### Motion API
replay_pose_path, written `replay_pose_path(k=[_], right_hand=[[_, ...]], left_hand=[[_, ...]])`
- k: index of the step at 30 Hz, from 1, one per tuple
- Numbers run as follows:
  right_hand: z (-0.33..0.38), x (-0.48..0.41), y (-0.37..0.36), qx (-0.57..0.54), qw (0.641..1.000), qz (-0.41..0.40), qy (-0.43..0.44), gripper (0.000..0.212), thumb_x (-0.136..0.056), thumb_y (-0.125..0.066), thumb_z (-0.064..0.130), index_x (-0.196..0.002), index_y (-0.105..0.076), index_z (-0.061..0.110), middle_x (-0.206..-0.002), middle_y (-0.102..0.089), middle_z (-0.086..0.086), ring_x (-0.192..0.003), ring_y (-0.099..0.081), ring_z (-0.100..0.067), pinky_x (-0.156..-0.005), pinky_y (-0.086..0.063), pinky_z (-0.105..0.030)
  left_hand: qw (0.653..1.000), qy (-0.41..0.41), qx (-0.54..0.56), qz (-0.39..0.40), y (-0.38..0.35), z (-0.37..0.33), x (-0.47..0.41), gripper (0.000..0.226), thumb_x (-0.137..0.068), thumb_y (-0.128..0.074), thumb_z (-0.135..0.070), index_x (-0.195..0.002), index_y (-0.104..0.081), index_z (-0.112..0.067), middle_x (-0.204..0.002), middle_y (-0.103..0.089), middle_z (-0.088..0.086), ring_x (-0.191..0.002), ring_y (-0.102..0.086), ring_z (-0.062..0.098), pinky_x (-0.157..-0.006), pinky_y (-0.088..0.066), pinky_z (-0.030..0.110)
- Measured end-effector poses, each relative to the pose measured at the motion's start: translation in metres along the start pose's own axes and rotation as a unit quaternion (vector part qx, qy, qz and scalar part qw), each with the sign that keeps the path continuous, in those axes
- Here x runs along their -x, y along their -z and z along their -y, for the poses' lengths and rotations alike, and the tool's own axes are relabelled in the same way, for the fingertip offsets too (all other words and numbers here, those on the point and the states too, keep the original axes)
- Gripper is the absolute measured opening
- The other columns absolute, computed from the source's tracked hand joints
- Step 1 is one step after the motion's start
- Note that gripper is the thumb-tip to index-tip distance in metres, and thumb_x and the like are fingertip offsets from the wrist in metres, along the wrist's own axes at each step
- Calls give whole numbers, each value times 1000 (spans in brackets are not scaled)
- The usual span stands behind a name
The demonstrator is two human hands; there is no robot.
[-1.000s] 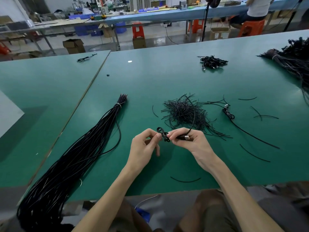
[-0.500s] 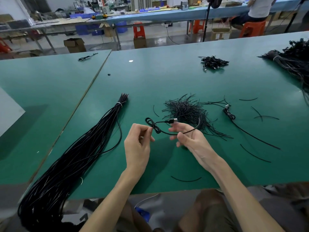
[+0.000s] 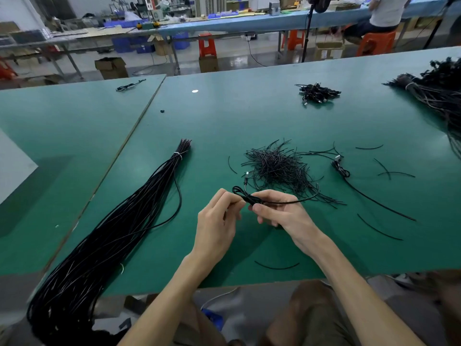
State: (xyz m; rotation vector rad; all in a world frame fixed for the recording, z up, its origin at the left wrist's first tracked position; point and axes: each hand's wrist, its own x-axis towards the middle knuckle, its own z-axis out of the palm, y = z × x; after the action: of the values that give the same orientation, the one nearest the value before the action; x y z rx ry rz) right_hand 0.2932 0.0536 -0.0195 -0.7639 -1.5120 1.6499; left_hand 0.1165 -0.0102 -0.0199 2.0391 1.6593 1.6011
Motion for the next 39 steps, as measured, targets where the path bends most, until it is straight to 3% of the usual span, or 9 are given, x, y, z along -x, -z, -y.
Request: replay_pose_path(k=[4, 7, 12, 19, 22, 25, 31, 35, 39], right_hand=[[0, 0, 1, -19, 1000, -16, 12, 24, -80, -83, 15, -103, -80, 23, -90, -78, -8, -68, -64, -14, -54, -39, -20], [-1, 1, 3, -24, 999, -18, 26, 29, -84, -78, 2, -99, -80, 26, -92, -79, -3, -67, -64, -13, -56, -40, -18], [-2, 1, 7, -59, 998, -10, 11, 30, -71, -87, 30, -100, -82, 27, -90, -79, -4, -68, -64, -15, -61, -42, -21], [-4, -3, 9, -73, 996, 44, -2, 29, -77, -84, 23, -105, -79, 18, -93, -75, -6, -79, -65, -14, -72, -53, -20], [-2, -2, 7, -76, 997, 25, -3, 26, -82, -82, 19, -106, -73, 15, -91, -71, -4, -78, -63, -13, -69, -51, -19], [-4, -2, 5, -17, 1000, -1, -11, 16, -93, -74, 18, -109, -73, 16, -94, -75, -2, -79, -64, -12, -65, -47, -19], [-2, -3, 1, 21, 1000, -13, -18, 32, -88, -77, 39, -115, -73, 23, -102, -77, -1, -94, -70, -10, -81, -54, -22], [-4, -4, 1, 38, 999, -11, 13, 38, -78, -84, 28, -111, -71, 15, -103, -75, 1, -101, -69, -14, -94, -55, -28], [-4, -3, 4, -5, 999, 5, 34, 24, -81, -81, 2, -103, -74, 9, -103, -74, -3, -99, -65, -16, -88, -54, -26]], left_hand=[[986, 121, 112, 22, -2, -1, 1, 16, -101, -64, -11, -86, -63, -18, -69, -65, -2, -59, -59, 14, -59, -42, 24], [947, 201, 245, 42, -7, -6, 4, 21, -100, -62, -13, -80, -59, -15, -69, -66, 4, -55, -65, 27, -61, -49, 36], [916, 189, 336, 114, -3, -6, -8, 18, -97, -60, 4, -81, -51, 6, -73, -56, 19, -49, -61, 27, -63, -49, 22], [893, 186, 303, 277, 11, -5, -20, 23, -87, -53, 20, -72, -52, 3, -65, -63, 5, -45, -60, 26, -60, -49, 30], [925, 173, 225, 252, 14, -4, -24, 20, -84, -54, 8, -69, -50, -4, -65, -59, 13, -52, -58, 28, -55, -49, 42], [977, 68, -6, 201, 17, 0, -24, 22, -85, -59, 7, -75, -52, -11, -71, -57, -2, -64, -56, 29, -61, -51, 49], [964, -41, -203, 169, 12, -8, -18, 15, -89, -59, -1, -81, -54, -13, -79, -55, -3, -55, -48, 31, -49, -47, 45], [972, 17, -176, 157, 4, -10, -13, 23, -87, -61, 0, -78, -49, -18, -78, -55, -8, -61, -50, 26, -56, -46, 41], [965, 215, 14, 149, -1, -11, -15, 28, -87, -61, -3, -67, -53, -21, -55, -57, -9, -52, -50, 15, -58, -46, 34]])
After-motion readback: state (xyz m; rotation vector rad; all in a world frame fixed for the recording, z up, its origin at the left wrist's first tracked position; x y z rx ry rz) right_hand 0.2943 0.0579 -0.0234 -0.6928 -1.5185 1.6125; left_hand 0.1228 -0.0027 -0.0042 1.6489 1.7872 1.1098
